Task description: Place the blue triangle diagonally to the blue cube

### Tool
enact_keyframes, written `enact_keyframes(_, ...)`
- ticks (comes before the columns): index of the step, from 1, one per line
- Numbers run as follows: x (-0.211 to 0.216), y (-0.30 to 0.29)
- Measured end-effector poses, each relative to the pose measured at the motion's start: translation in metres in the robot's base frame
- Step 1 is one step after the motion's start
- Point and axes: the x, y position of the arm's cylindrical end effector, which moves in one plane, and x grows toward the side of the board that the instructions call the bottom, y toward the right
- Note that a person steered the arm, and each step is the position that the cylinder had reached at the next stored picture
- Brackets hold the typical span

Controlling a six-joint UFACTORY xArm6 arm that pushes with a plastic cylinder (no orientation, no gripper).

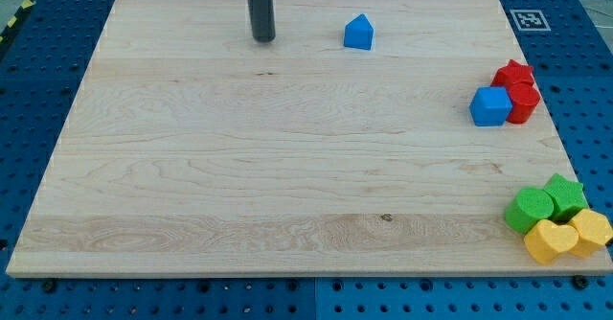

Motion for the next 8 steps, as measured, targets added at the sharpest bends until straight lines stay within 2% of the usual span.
enact_keyframes(1,-0.033,0.062)
enact_keyframes(2,-0.016,0.115)
enact_keyframes(4,0.048,0.147)
enact_keyframes(8,0.109,0.135)
